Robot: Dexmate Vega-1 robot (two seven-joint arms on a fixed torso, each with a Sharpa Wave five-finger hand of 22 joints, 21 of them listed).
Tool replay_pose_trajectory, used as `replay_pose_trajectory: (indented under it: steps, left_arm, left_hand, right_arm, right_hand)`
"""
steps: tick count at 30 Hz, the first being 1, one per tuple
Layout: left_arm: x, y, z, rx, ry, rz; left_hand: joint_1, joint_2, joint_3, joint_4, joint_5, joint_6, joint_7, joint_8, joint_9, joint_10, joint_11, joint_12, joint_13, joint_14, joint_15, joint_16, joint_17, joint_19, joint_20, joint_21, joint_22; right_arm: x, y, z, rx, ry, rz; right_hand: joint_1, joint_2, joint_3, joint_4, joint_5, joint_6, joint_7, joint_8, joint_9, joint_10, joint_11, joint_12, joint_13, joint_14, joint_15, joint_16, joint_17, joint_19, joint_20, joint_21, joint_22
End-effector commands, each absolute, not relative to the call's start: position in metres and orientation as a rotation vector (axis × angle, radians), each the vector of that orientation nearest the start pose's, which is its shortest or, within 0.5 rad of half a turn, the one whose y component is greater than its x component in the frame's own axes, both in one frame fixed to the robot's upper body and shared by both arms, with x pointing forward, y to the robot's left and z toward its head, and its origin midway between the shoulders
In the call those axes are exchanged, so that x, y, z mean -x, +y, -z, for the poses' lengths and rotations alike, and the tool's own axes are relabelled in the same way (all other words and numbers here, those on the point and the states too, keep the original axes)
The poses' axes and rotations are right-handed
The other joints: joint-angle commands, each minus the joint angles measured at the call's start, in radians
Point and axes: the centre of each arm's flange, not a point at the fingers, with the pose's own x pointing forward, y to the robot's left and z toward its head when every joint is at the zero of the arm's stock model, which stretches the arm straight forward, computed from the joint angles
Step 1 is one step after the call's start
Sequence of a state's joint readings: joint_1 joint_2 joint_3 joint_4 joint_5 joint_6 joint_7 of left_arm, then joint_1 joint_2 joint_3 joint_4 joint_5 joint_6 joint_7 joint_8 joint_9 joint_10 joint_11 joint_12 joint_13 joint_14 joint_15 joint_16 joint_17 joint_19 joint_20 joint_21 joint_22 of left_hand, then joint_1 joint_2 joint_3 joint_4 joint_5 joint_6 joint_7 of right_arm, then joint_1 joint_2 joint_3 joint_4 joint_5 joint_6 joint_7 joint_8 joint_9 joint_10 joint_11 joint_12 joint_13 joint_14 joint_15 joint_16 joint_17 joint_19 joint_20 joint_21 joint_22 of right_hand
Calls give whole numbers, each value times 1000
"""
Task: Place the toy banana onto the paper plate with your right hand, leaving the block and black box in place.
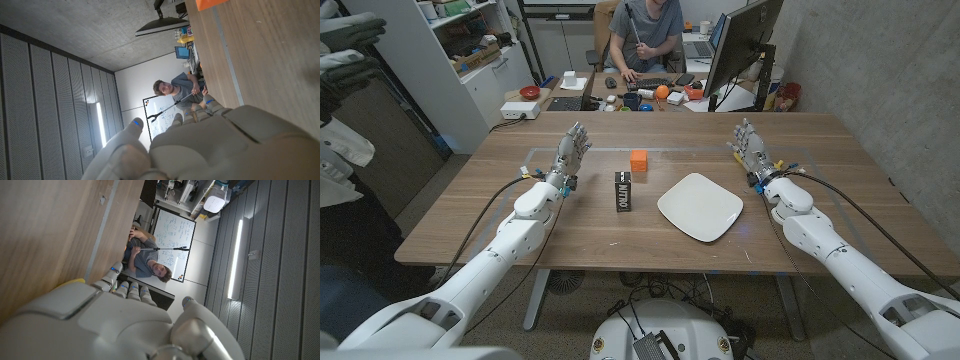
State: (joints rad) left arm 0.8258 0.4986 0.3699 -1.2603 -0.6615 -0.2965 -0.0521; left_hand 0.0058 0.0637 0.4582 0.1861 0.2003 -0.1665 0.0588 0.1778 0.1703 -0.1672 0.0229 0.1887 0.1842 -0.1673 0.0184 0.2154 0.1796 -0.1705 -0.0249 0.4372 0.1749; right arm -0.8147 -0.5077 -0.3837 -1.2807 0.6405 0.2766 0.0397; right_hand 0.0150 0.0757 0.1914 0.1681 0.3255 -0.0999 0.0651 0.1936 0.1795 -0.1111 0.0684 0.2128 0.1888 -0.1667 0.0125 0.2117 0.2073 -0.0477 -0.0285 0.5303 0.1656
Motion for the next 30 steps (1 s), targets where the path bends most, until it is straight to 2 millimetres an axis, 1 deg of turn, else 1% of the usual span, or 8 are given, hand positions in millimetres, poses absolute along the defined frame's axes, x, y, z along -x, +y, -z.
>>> replay_pose_trajectory:
  steps: [1,3,4,5,7,11,18,30]
  left_arm:
    - [-663,296,34,64,-579,209]
    - [-663,296,34,60,-578,210]
    - [-663,296,34,63,-577,210]
    - [-662,295,34,65,-576,211]
    - [-662,296,35,63,-573,210]
    - [-662,295,35,60,-571,213]
    - [-664,292,34,56,-569,225]
    - [-663,292,31,50,-571,218]
  left_hand:
    - [2,98,7,0,6,-53,3,4,4,-99,2,5,2,-145,2,5,5,-48,0,5,3]
    - [2,98,7,0,6,-53,2,5,4,-99,2,6,2,-144,2,5,5,-48,0,5,3]
    - [2,98,7,0,6,-53,2,5,4,-99,2,6,2,-144,2,5,5,-47,0,4,3]
    - [2,98,7,0,6,-53,2,5,4,-99,2,5,2,-144,2,5,5,-47,0,4,3]
    - [2,98,6,0,6,-52,2,5,4,-96,3,7,2,-142,3,6,5,-46,3,4,3]
    - [2,98,5,-1,6,-43,4,8,4,-88,6,9,2,-137,7,7,5,-41,6,3,3]
    - [3,98,5,-1,7,-38,4,9,4,-83,7,10,2,-133,8,7,5,-35,9,2,3]
    - [4,98,3,-2,7,-33,4,9,4,-76,8,11,2,-129,8,7,4,-31,9,-1,3]
  right_arm:
    - [-661,-287,13,57,-583,-213]
    - [-659,-290,10,99,-580,-191]
    - [-658,-292,8,123,-572,-185]
    - [-658,-292,7,122,-570,-189]
    - [-657,-296,4,132,-576,-187]
    - [-652,-302,-5,235,-587,-127]
    - [-645,-307,-15,308,-602,-92]
    - [-625,-318,-40,396,-673,-36]
  right_hand:
    - [47,65,26,-26,8,19,16,11,4,12,21,4,4,-19,13,3,-7,25,12,-1,1]
    - [90,67,48,-55,6,35,17,13,4,30,26,6,4,-5,19,0,-15,41,19,-8,1]
    - [109,67,57,-67,4,47,7,15,4,38,29,7,3,3,23,-1,-18,49,25,-10,1]
    - [140,64,73,-87,-3,68,-12,17,5,53,33,7,4,26,46,0,-20,75,41,-13,2]
    - [154,62,82,-93,-14,95,-32,20,6,82,33,12,5,67,85,10,-15,96,89,-19,4]
    - [187,63,104,-111,-29,137,-54,24,7,135,47,22,7,138,108,25,-13,134,111,-24,4]
    - [223,63,124,-136,-41,155,-39,22,7,168,50,27,7,172,97,27,-14,168,103,-27,3]
    - [243,67,139,-149,-51,178,-49,24,7,187,48,28,8,189,96,26,-12,183,99,-33,3]
